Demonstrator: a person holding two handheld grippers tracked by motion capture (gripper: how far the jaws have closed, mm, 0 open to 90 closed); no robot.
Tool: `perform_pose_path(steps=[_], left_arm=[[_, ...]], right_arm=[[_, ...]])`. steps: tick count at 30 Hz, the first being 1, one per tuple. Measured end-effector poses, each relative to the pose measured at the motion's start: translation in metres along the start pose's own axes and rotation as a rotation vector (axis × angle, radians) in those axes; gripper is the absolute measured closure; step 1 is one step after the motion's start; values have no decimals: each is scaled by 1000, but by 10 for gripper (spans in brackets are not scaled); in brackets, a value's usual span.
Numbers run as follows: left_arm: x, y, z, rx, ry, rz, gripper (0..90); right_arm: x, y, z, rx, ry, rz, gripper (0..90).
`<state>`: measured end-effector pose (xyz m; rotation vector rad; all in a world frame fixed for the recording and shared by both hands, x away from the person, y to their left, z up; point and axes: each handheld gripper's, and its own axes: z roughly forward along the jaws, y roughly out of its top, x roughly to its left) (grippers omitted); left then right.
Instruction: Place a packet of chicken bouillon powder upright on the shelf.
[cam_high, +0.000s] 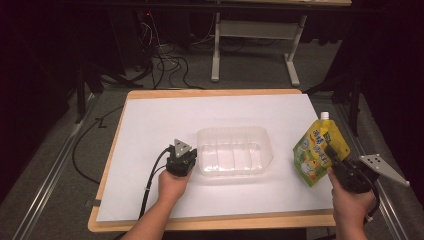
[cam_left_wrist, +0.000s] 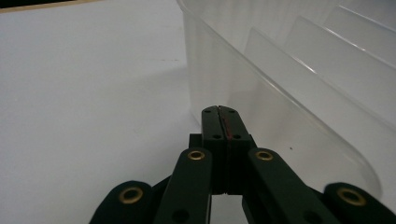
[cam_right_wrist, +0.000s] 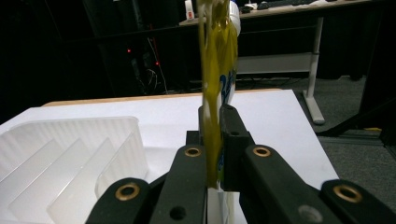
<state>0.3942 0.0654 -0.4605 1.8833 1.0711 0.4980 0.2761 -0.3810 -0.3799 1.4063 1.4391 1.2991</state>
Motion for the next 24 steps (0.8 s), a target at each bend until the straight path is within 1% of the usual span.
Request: perform_pose_path(steps=[2,4,6,8,9,10,11,13,15,16,17,18,19,20,21,22,23,24], left_arm=[[-1,1,1,-1,-1,5,900],[-5,2,3,-6,-2,-2,900],[-11,3,6,-8,-6,-5,900],[-13,4,7,-6,-10,-6,900],[-18,5,9,-4,-15,2,900],[-18,5,9,-4,-15,2,900],[-23,6,11,-4,-21,3,900],[-25,7,12,-4,-23,3,900],[-29,8,14,-7,-30,6,900],[-32,9,15,-6,-33,13,900],[-32,9,15,-6,-33,13,900],[-34,10,17,-9,-35,15,900],[-34,10,17,-9,-35,15,900],[-36,10,17,-7,-40,12,900],[-36,10,17,-7,-40,12,900],[-36,10,17,-10,-40,14,900],[-36,10,16,-12,-36,21,900],[-35,11,11,-23,-28,48,878]], right_arm=[[0,0,1,2,-2,-3,900],[1,-1,1,6,-1,-8,900],[2,0,1,2,0,-12,900],[2,1,1,-2,0,-11,900],[3,2,0,-7,0,-12,900],[4,3,0,-10,0,-17,900],[5,5,0,-13,0,-23,900],[6,6,0,-18,2,-22,900],[6,10,-1,-32,5,-17,900],[7,15,-2,-52,12,-4,900],[7,15,-2,-52,12,-4,900],[8,21,-3,-72,24,2,900],[8,21,-3,-72,24,2,900],[9,29,-6,-99,33,9,900],[9,29,-6,-99,33,9,900],[11,37,-8,-125,43,13,900],[11,37,-8,-125,43,13,900],[13,44,-10,-144,54,18,900]])
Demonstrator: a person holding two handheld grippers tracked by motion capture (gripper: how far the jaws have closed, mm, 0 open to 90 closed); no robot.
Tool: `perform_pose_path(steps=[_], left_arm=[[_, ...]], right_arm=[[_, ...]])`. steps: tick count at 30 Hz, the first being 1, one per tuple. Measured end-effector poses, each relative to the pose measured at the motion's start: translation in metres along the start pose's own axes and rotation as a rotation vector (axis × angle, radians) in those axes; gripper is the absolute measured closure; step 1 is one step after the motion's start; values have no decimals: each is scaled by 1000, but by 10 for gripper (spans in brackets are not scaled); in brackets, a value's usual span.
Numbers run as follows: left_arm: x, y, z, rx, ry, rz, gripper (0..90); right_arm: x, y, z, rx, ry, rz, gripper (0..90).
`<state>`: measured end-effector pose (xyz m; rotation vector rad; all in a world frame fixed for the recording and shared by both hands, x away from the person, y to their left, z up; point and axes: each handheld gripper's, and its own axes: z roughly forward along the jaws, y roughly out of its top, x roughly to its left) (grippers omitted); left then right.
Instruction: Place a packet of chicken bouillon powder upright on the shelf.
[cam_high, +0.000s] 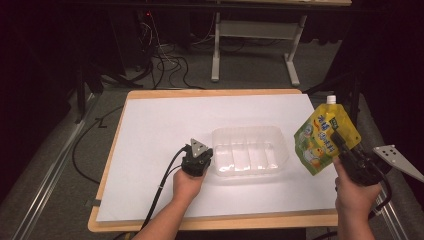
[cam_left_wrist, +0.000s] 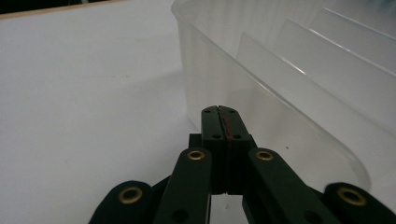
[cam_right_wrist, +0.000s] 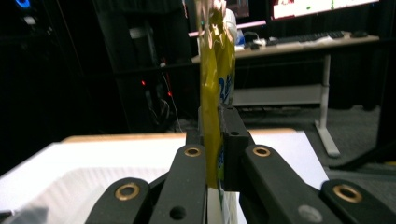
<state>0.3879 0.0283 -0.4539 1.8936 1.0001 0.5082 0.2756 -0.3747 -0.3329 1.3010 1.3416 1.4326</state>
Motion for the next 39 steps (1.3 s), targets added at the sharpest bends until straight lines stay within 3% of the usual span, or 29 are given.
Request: perform_pose_path(steps=[4,6,11,17,26,31,32,35,39], left_arm=[[10,1,-15,-12,11,14,867],[21,-1,-32,-36,16,1,867],[31,-11,-47,-66,0,-23,886],[23,-11,-34,-35,-23,-28,900],[5,-6,-11,-12,-9,-15,900],[0,-6,-9,-6,-28,5,900],[0,-6,-11,-4,-36,30,900],[1,-8,-13,-2,-36,53,900],[6,-8,-19,-27,-56,11,900]], right_arm=[[7,14,0,-28,23,-2,900],[11,20,1,-38,38,5,900],[23,25,9,-50,70,23,900],[44,21,24,-38,96,26,900],[72,7,48,-2,152,32,900],[82,0,57,11,167,34,900],[86,-2,61,22,173,34,900],[91,-5,64,30,177,32,900],[100,-11,70,39,189,30,900]])
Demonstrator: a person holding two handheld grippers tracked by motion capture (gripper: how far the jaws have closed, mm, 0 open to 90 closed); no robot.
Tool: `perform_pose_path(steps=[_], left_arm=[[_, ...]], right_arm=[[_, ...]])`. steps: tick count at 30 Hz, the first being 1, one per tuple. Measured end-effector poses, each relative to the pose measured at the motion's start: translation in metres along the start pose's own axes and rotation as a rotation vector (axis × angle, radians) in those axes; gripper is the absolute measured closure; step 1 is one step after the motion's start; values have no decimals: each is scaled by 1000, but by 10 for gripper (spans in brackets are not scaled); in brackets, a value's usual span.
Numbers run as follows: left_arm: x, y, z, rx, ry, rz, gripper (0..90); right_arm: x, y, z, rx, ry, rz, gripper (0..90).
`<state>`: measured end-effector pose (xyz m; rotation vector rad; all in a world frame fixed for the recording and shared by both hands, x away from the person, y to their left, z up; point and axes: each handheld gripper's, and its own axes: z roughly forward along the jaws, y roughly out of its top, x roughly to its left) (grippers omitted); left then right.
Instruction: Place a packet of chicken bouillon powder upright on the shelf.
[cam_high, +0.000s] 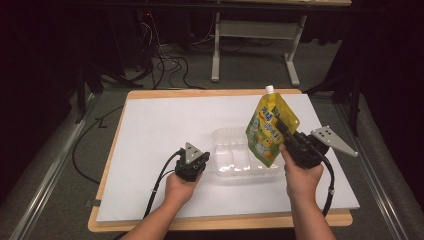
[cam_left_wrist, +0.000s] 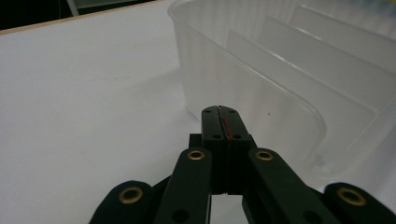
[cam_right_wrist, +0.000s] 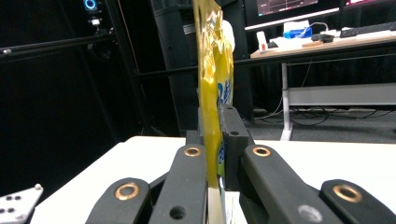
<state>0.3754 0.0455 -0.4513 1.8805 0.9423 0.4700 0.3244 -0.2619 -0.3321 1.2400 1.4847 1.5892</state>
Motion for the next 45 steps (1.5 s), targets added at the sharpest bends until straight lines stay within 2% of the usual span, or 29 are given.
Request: perform_pose_path(steps=[6,13,32,36,45], left_arm=[[-1,-1,0,-4,-7,3,900],[3,-2,-4,-8,-12,-2,900],[1,-2,-5,-10,-27,6,879],[1,-2,-6,-13,-28,7,872],[3,-2,-7,-13,-30,0,861]], right_arm=[[16,-10,19,19,6,-2,900],[23,-16,33,29,-4,-4,900],[29,-29,51,57,-46,-15,900],[28,-32,52,58,-47,-3,900],[27,-38,53,52,-39,-13,900]])
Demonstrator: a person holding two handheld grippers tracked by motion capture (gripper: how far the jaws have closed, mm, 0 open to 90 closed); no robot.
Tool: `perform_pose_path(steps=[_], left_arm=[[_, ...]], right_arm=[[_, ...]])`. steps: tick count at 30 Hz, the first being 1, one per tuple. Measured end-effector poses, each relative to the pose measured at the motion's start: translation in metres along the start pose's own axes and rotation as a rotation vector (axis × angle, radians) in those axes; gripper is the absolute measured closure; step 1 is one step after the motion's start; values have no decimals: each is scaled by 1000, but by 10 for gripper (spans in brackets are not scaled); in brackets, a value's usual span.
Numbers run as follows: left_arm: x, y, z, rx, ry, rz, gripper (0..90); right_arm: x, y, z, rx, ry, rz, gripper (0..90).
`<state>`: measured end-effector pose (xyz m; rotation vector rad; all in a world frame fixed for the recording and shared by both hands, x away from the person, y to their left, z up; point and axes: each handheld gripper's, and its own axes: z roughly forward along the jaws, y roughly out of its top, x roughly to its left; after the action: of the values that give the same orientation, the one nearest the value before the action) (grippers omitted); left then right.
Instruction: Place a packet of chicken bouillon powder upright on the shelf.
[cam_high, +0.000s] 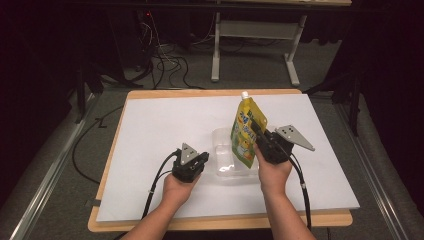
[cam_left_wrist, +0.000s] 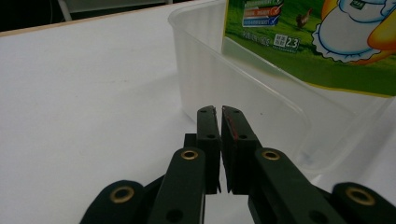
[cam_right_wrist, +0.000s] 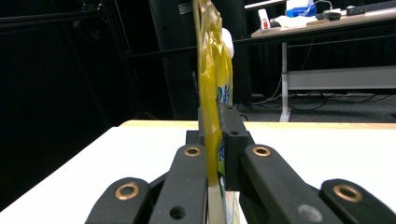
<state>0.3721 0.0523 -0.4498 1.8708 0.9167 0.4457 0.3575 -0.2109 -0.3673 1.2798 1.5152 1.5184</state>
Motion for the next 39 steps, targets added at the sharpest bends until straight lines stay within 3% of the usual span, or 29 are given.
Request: perform_pose_path(steps=[31,39], left_arm=[[3,0,-1,3,-4,-15,847],[5,0,-1,10,-5,-11,839]], right_arm=[[1,-27,-3,-68,37,-53,900],[6,-38,-6,-52,43,-81,894]])
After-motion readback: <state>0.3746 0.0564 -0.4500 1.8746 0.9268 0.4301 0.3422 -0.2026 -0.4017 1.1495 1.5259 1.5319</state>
